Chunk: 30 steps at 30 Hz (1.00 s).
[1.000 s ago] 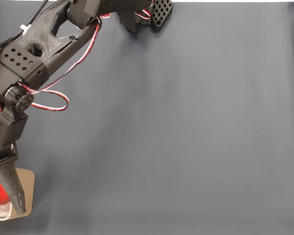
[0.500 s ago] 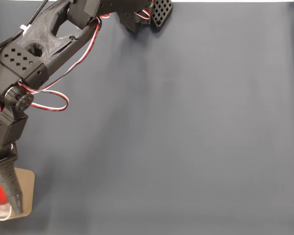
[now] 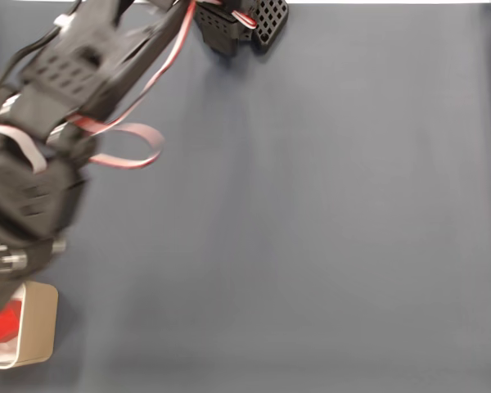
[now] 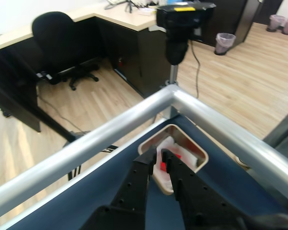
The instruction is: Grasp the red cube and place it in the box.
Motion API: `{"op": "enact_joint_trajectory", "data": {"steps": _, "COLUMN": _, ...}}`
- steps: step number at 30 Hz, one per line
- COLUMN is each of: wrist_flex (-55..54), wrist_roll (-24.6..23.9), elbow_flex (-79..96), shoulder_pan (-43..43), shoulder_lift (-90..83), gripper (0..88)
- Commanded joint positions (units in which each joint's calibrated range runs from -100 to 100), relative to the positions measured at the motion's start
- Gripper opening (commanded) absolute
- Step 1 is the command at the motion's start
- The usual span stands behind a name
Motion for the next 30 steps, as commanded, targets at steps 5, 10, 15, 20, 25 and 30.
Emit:
{"op": "enact_joint_trajectory", "data": {"steps": 5, "wrist_flex": -5.48, "wrist_roll": 0.59, "elbow_flex": 28.99, "shoulder_pan": -10.67, "shoulder_lift": -31.02, "gripper": 0.0}}
{"op": "enact_joint_trajectory", "data": {"steps": 10, "wrist_flex": -10.64, "wrist_roll": 1.61, "elbow_flex": 54.99, "shoulder_pan": -16.07, "shoulder_lift": -48.69, "gripper": 0.0}}
{"op": "enact_joint_trajectory", "data": {"steps": 15, "wrist_flex": -11.46, "wrist_roll": 1.86, "elbow_flex": 76.25, "shoulder_pan": -21.54, "shoulder_lift": -65.85, "gripper": 0.0}}
{"op": "enact_joint_trajectory", "data": {"steps": 20, "wrist_flex": -10.56, "wrist_roll": 1.86, "elbow_flex": 95.69, "shoulder_pan": -25.87, "shoulder_lift": -83.01, "gripper": 0.0}}
{"op": "enact_joint_trajectory", "data": {"steps": 25, "wrist_flex": -5.97, "wrist_roll": 2.3, "elbow_flex": 113.12, "shoulder_pan": -26.72, "shoulder_lift": -98.43, "gripper": 0.0}}
{"op": "enact_joint_trajectory", "data": {"steps": 30, "wrist_flex": 3.62, "wrist_roll": 2.0, "elbow_flex": 125.25, "shoulder_pan": -26.16, "shoulder_lift": -108.23, "gripper": 0.0}}
